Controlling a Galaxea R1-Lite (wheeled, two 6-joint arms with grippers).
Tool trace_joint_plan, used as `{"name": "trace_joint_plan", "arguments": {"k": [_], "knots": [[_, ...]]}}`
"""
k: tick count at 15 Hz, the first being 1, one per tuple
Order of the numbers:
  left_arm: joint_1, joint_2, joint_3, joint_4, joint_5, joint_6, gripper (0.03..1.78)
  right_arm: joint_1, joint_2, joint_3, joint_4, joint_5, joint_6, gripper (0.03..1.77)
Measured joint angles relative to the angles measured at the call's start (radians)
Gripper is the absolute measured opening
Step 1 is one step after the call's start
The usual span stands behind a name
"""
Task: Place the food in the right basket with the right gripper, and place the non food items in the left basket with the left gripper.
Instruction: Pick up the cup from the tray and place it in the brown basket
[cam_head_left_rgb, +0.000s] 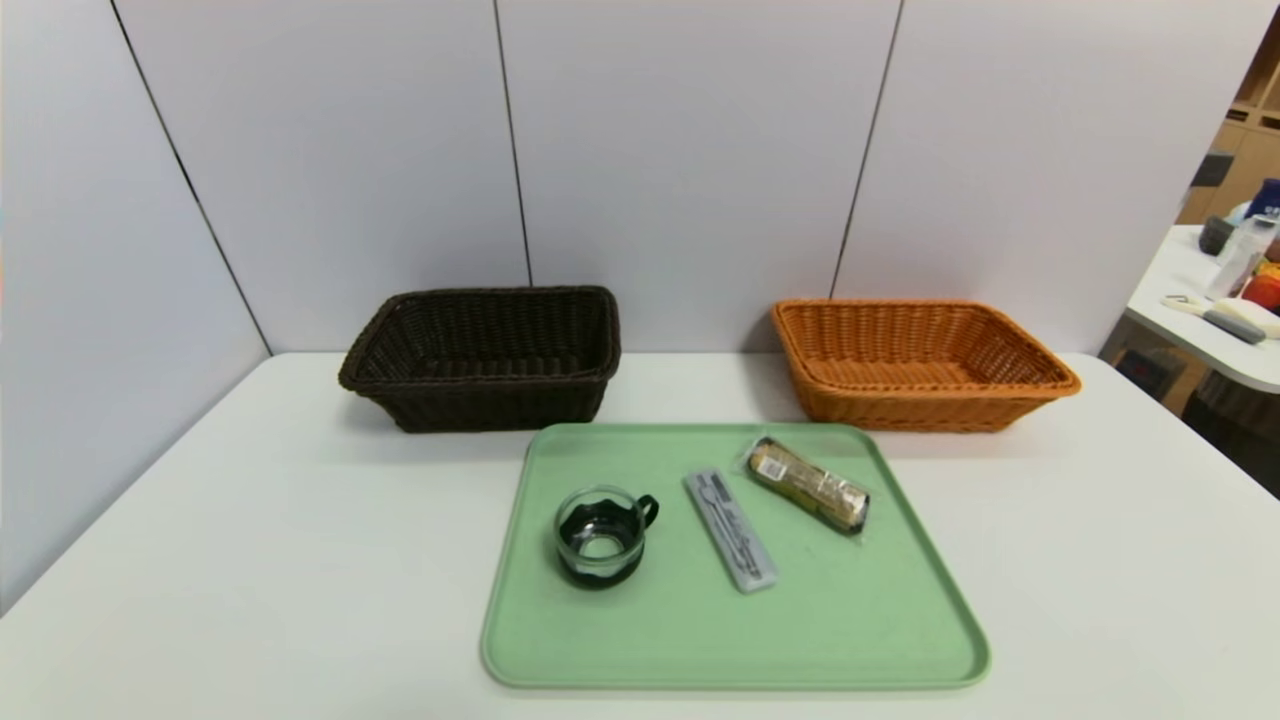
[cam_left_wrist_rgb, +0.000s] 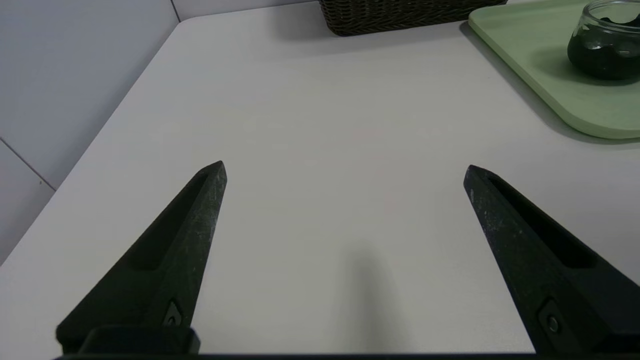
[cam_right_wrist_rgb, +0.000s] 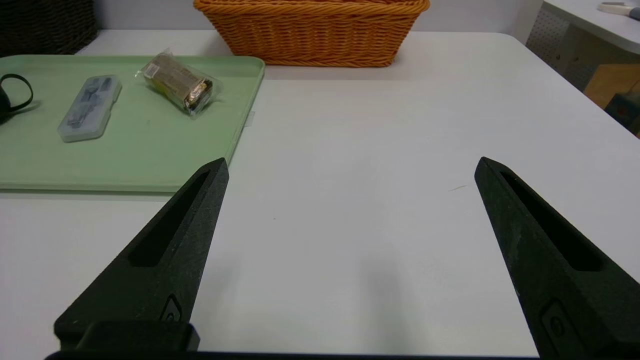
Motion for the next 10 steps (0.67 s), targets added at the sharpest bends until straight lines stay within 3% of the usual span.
{"name": "trace_joint_plan", "arguments": {"k": [10], "knots": [[0.000,0.000,0.000,0.000,-0.001,0.013,1.69,0.000,0.000,0.000,0.000,0.000,0.000,1.70]]}}
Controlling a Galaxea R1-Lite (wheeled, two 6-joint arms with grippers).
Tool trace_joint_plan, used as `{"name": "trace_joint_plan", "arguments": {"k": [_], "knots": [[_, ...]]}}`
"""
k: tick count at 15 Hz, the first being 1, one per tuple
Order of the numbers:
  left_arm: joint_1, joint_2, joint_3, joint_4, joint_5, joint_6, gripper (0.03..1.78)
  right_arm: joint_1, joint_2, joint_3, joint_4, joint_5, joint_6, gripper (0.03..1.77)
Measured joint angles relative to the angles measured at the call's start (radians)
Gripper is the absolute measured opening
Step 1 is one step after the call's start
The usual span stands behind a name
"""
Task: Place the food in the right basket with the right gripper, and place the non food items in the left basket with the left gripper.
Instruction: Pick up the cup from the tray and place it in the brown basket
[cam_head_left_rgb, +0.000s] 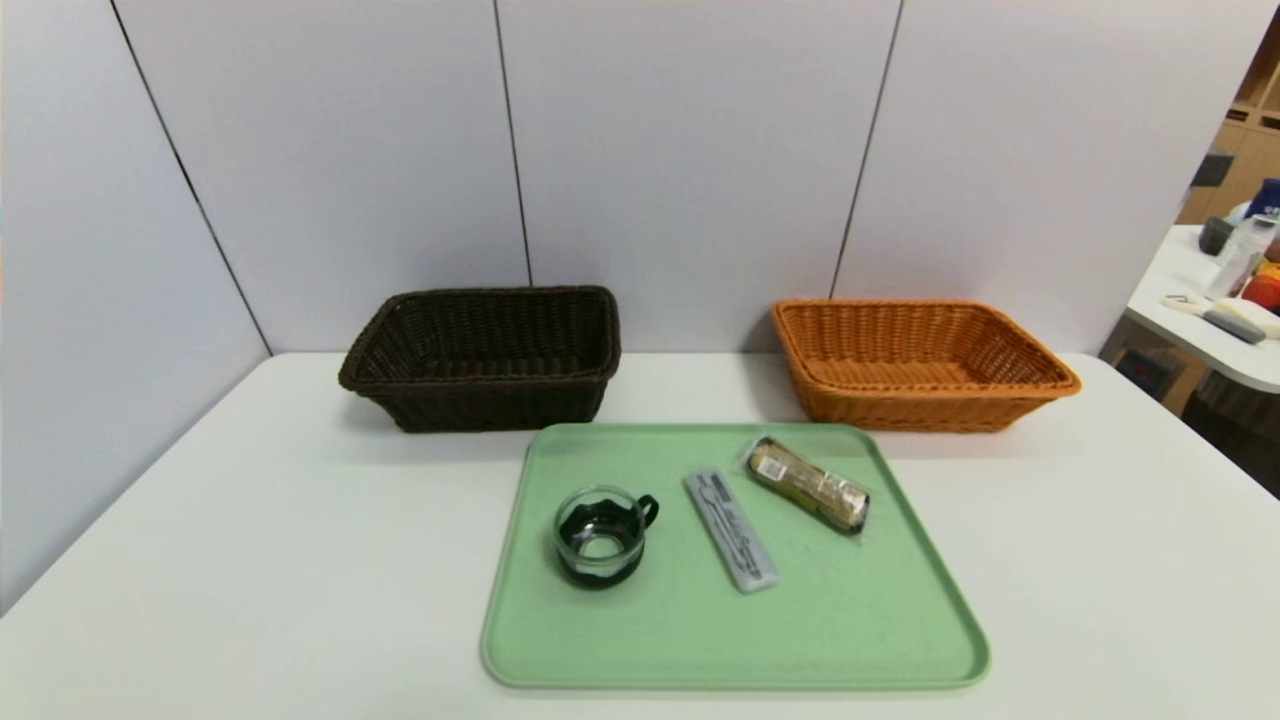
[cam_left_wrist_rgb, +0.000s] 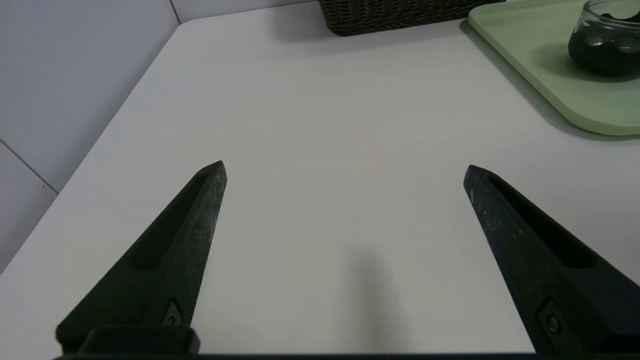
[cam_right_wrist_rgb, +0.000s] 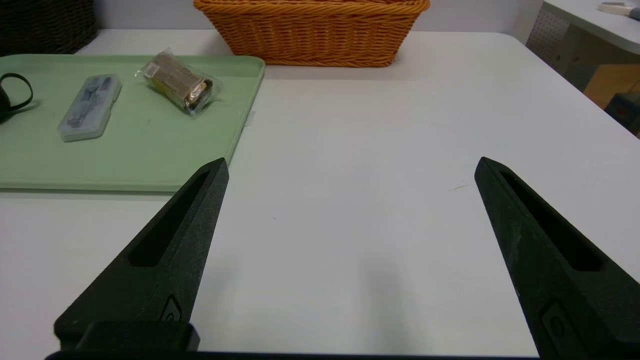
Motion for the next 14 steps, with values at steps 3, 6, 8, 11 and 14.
{"name": "trace_joint_plan", "arguments": {"k": [3,6,8,11,14], "knots": [[0.000,0.000,0.000,0.000,0.001,-0.013,1.69,0.000,0.000,0.000,0.000,-0.003,0.000,1.70],[0.000,0.000,0.000,0.000,0.002,-0.014,1.69,0.000,0.000,0.000,0.000,-0.001,-0.001,1.70],[0.000,0.000,0.000,-0.001,0.003,-0.013,1.69,0.000,0.000,0.000,0.000,-0.004,-0.003,1.70],[0.000,0.000,-0.005,0.004,0.000,-0.015,1.69,0.000,0.001,-0.036,0.033,-0.009,-0.014,1.70],[0.001,0.001,-0.009,0.007,-0.001,-0.020,1.69,0.000,0.016,-0.103,0.119,-0.012,-0.009,1.70]]}}
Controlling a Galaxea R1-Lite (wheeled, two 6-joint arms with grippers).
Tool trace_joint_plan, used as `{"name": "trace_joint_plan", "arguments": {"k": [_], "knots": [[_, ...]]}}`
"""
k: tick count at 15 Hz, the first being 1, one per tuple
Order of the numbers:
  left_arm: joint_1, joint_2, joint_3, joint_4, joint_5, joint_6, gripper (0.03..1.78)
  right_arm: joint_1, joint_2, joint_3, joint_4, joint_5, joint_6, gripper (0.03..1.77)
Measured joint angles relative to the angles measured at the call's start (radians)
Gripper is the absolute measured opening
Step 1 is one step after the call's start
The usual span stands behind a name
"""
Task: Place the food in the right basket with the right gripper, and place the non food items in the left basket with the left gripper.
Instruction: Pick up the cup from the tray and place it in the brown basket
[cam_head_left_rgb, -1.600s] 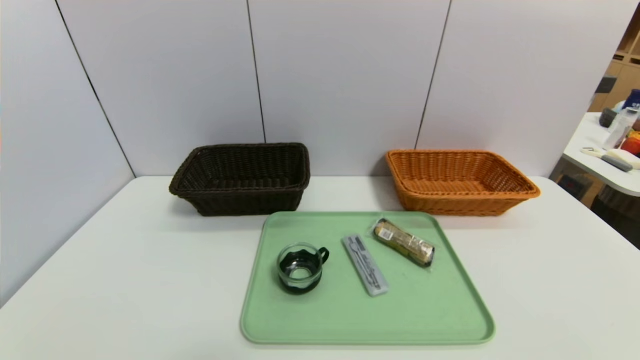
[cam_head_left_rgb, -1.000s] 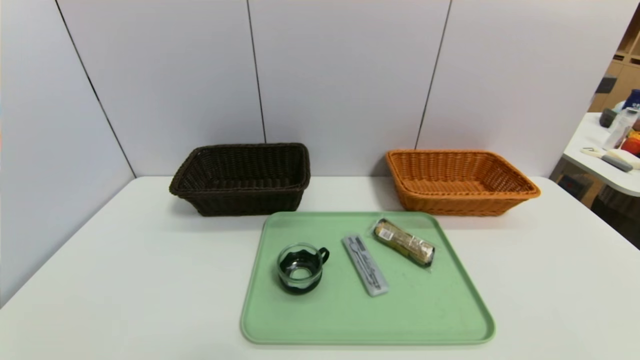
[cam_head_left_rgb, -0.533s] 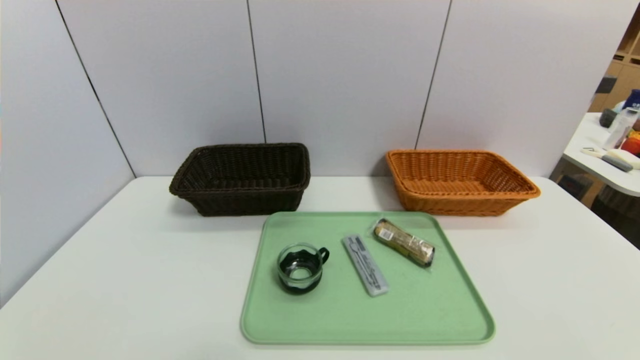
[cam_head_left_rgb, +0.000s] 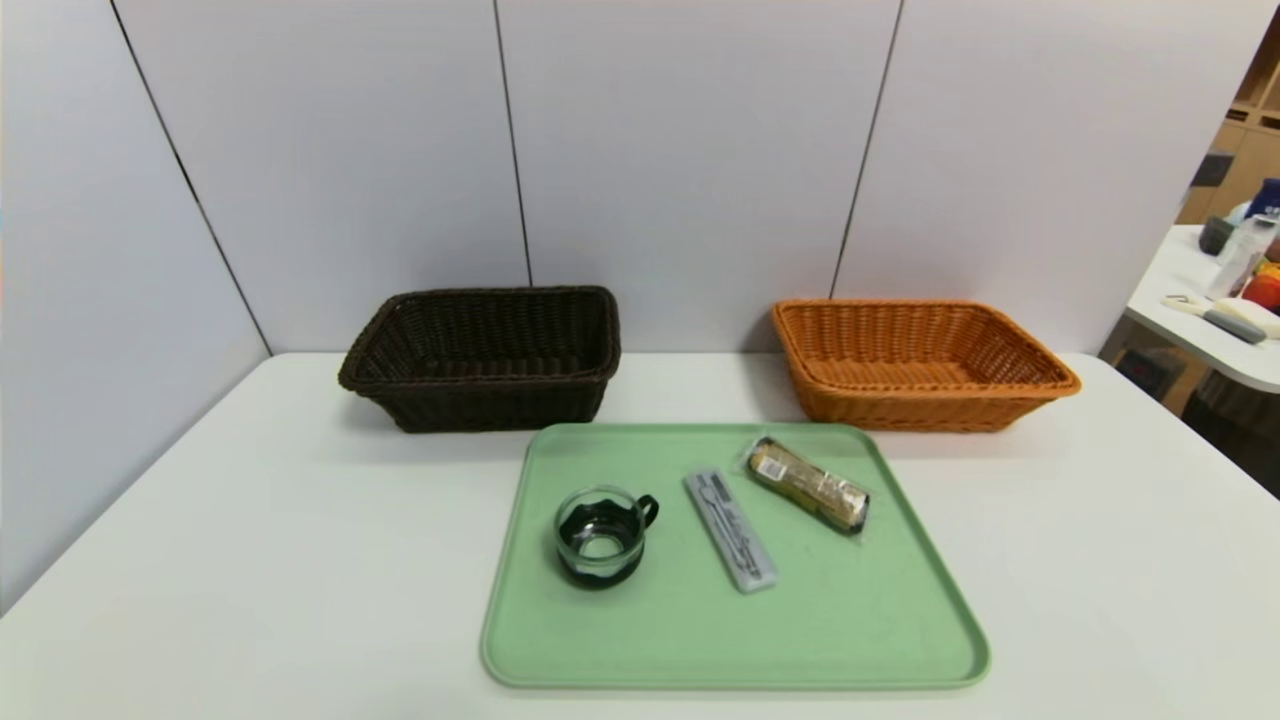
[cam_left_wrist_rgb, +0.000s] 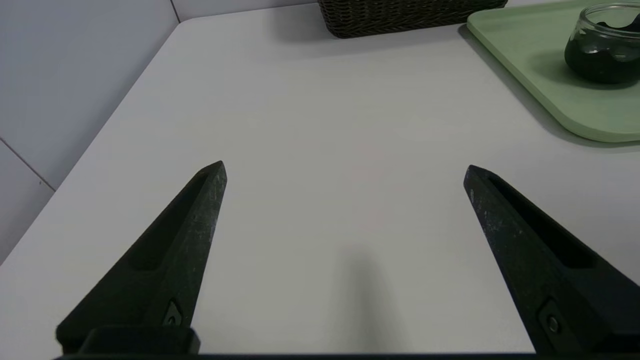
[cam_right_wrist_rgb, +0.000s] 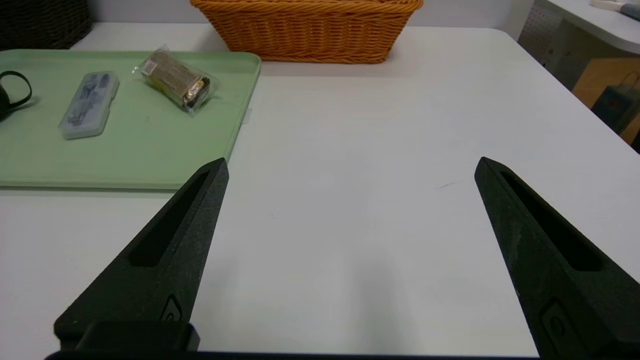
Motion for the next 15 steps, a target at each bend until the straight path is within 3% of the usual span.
{"name": "trace_joint_plan", "arguments": {"k": [4,8,11,15], "knots": [[0.001,0.043,-0.042,0.002,0.000,-0.013,1.69,0.002,0.088,-0.068,0.004,-0.029,0.006,1.70],[0.006,0.202,-0.174,0.063,0.009,-0.105,1.69,0.003,0.238,-0.142,0.022,-0.039,0.031,1.70],[0.006,0.369,-0.294,0.140,0.026,-0.169,1.69,-0.001,0.379,-0.264,0.158,-0.038,0.065,1.70],[0.006,0.604,-0.409,0.160,0.027,-0.189,1.69,-0.005,0.542,-0.394,0.346,-0.036,0.101,1.70]]}}
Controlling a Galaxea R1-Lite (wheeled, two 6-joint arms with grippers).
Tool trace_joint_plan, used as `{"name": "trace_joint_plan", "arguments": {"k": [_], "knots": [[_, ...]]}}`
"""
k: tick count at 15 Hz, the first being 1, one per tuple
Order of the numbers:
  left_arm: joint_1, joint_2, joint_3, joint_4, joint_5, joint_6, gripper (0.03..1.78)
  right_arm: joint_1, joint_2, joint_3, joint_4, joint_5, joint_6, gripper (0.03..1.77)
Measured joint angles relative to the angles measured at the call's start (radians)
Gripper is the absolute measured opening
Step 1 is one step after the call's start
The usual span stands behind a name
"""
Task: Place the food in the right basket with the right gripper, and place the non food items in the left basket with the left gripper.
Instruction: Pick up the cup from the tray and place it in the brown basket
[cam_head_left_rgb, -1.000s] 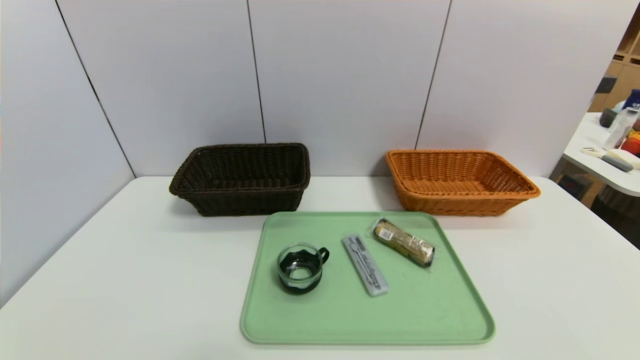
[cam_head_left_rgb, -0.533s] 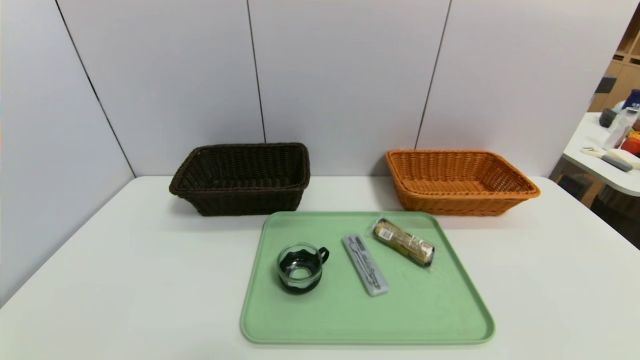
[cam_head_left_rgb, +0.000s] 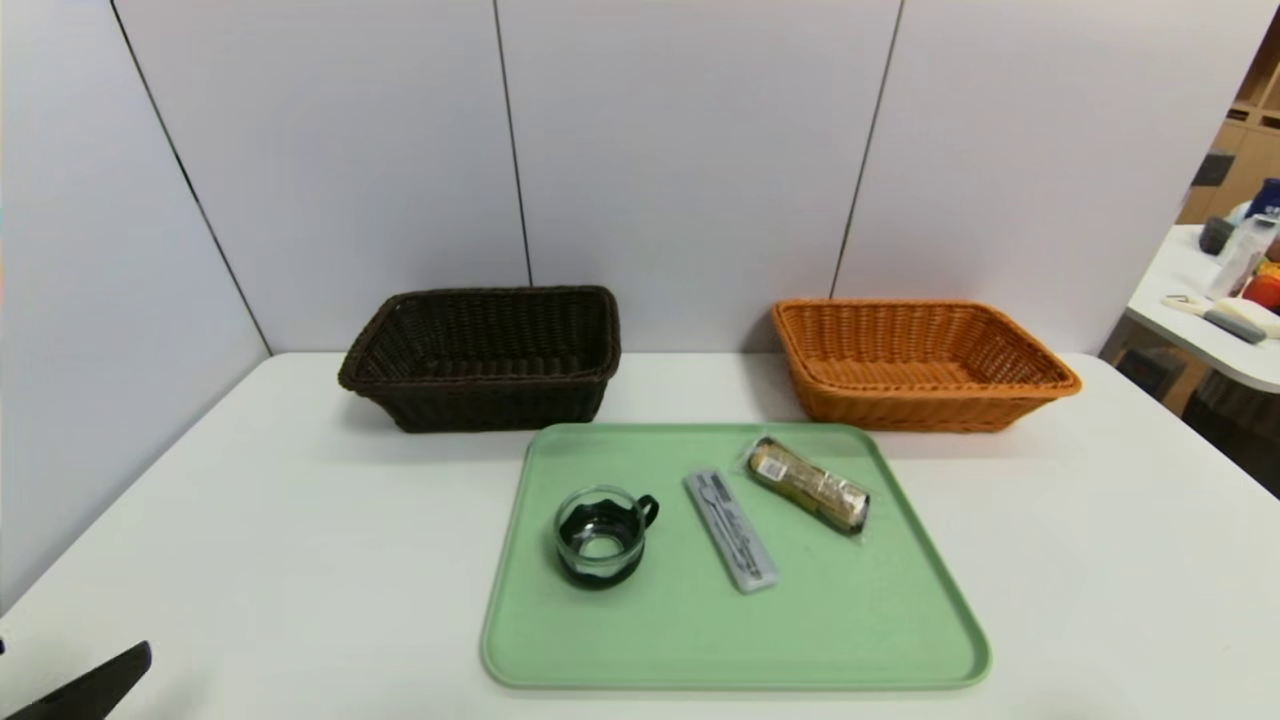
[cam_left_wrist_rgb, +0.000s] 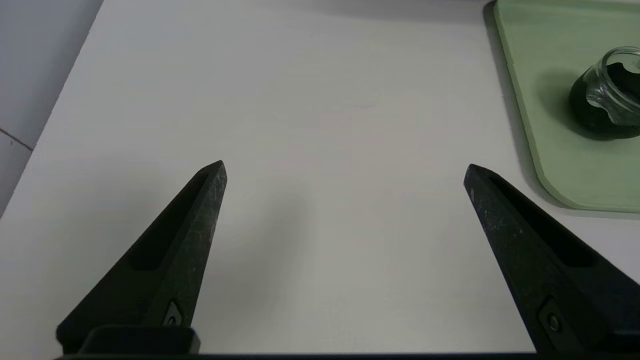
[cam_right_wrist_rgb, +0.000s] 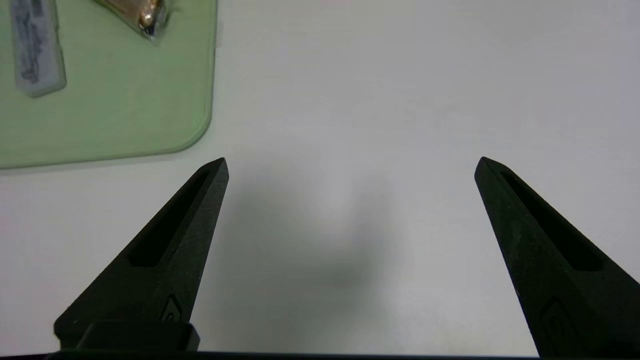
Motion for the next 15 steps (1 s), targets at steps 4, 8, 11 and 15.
{"name": "trace_joint_plan", "arguments": {"k": [4,8,11,15], "knots": [[-0.001,0.205,-0.081,0.022,0.000,0.005,1.69,0.030,0.149,-0.110,0.156,0.019,-0.020,1.70],[-0.020,0.335,-0.138,0.110,-0.021,0.046,1.69,0.075,0.290,-0.178,0.216,0.097,-0.041,1.70],[-0.032,0.419,-0.145,0.039,-0.049,0.093,1.69,0.081,0.364,-0.214,0.210,0.139,-0.032,1.70],[-0.093,0.558,-0.156,-0.165,-0.128,0.114,1.69,0.084,0.425,-0.277,0.174,0.203,-0.025,1.70]]}}
